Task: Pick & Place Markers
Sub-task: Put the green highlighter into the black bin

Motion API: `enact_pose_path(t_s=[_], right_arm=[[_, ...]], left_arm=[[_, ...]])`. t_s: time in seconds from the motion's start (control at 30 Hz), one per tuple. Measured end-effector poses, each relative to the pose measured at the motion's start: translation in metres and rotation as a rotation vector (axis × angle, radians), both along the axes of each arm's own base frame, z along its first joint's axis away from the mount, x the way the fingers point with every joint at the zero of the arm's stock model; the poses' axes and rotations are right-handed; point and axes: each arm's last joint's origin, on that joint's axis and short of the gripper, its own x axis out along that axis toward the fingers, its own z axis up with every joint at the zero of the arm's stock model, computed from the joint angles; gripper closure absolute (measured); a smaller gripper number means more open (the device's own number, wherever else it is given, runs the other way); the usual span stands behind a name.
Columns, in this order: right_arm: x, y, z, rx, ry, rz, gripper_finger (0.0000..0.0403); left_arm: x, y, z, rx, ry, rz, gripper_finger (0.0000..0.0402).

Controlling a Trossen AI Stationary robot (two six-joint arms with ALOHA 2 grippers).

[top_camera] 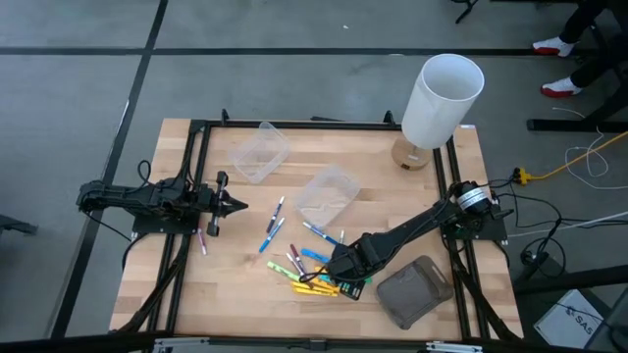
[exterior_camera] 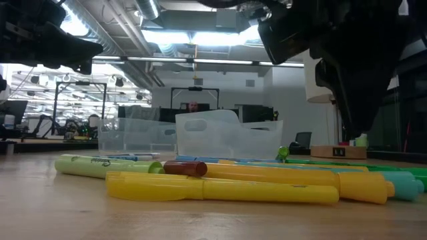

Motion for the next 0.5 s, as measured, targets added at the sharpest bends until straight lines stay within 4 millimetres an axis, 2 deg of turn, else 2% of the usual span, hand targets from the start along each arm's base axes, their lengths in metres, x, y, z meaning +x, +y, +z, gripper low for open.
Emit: enact_pose_path(t_s=[0.13,0.5], right_arm=[[0.001,-0.002,0.0,-0.002,-0.001,-0.001,0.0185],[0.009,-0.005,-0.02,-0.02,0.037,0.011,0.0185]], left_arm=[[0.0,0.0,0.0,0.0,0.0,0.0,0.0398],[0.0,0.0,0.0,0.0,0.0,0.0,0.0398]])
